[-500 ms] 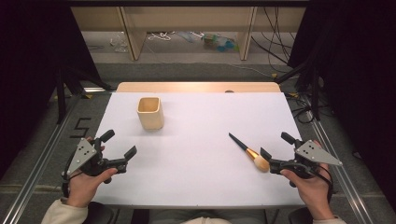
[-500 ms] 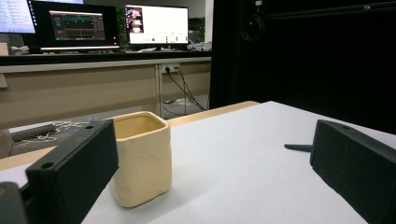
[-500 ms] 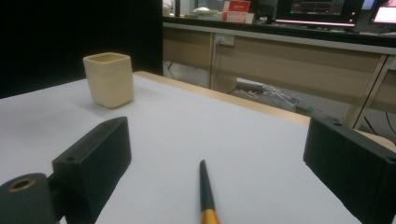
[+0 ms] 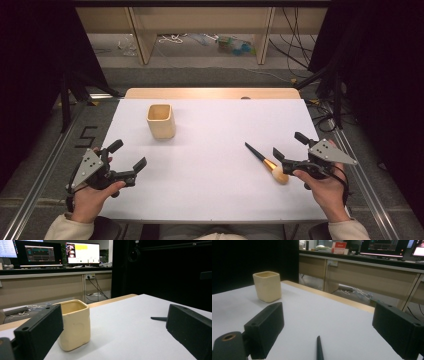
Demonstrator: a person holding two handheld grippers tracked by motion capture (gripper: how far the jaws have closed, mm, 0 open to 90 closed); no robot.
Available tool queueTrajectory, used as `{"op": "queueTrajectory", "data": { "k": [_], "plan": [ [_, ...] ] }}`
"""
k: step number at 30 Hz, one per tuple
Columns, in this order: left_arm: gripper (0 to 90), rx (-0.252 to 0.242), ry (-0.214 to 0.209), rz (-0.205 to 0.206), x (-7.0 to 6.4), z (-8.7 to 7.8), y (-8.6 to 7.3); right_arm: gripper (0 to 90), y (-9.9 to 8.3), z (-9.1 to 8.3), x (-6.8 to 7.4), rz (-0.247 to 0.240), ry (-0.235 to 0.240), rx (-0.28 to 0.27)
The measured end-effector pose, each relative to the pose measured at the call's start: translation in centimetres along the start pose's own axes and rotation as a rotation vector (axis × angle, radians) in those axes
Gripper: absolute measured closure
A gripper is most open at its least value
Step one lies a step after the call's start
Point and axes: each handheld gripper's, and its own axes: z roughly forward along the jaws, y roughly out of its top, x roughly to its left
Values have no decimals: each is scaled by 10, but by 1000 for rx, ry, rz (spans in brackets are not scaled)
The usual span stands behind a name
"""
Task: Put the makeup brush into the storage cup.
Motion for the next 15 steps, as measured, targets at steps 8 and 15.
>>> {"op": "queueTrajectory", "data": {
  "k": [8,15],
  "plan": [
    [6,-1,-6,-2,-1,0,0,116,8,18,0,-14,11,7],
    [7,-1,-7,-4,-1,0,0,117,13,31,-2,-20,20,14]
  ]
}}
